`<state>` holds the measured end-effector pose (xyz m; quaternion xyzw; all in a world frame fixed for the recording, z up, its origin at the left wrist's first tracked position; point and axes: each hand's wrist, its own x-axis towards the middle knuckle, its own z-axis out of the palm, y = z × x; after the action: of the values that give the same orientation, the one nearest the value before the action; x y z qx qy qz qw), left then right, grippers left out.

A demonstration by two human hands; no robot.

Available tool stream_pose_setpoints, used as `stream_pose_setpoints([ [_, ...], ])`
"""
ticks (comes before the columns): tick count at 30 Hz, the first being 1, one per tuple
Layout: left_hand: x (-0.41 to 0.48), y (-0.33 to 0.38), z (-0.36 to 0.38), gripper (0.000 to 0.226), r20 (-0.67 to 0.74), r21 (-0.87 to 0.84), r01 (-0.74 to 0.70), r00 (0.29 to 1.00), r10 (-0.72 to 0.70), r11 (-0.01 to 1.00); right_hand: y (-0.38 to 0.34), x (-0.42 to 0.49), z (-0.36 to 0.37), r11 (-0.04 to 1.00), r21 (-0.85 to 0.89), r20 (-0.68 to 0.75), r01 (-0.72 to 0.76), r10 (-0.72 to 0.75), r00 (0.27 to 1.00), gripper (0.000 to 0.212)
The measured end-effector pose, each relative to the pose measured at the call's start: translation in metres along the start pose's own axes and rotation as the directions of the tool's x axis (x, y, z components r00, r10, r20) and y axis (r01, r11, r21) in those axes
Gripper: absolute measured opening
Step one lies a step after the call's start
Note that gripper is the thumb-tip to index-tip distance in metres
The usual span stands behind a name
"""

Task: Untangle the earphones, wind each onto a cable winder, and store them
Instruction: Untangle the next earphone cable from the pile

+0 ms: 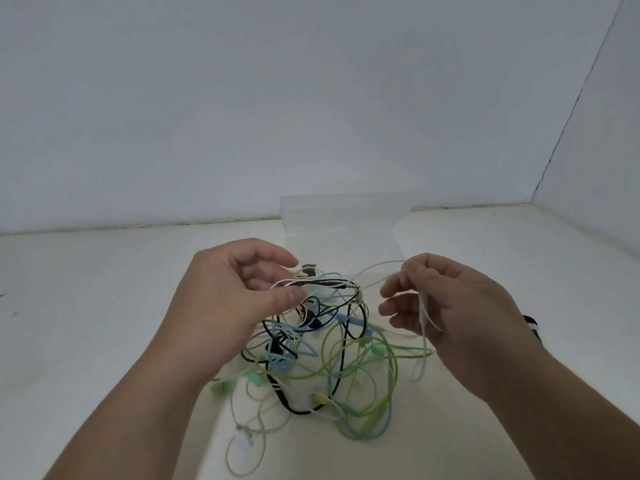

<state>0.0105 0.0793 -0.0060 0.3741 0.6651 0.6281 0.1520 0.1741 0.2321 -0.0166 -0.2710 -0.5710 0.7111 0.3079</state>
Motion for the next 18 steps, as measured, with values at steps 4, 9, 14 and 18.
stream_pose_setpoints([
  [4,0.000,-0.001,-0.001,0.025,0.045,-0.145,0.032,0.999,-0.026,0.989,-0.001,0.001,-0.004,0.996,-0.083,-0.096,0.017,-0.025,0.995,0.022],
  [9,0.004,-0.005,-0.003,0.020,-0.044,-0.223,0.031,0.998,-0.041,0.974,-0.003,0.004,-0.009,0.999,-0.023,-0.111,0.035,-0.037,0.993,0.022],
  [14,0.008,-0.007,-0.006,0.031,-0.136,-0.341,0.008,0.989,-0.058,0.940,-0.002,0.004,-0.012,0.996,0.032,-0.103,0.081,-0.078,0.992,0.026],
  [18,0.005,-0.010,0.003,0.017,-0.263,-0.124,0.027,0.963,-0.059,0.992,-0.009,-0.001,-0.011,0.983,0.156,-0.012,0.095,-0.094,0.995,0.019],
])
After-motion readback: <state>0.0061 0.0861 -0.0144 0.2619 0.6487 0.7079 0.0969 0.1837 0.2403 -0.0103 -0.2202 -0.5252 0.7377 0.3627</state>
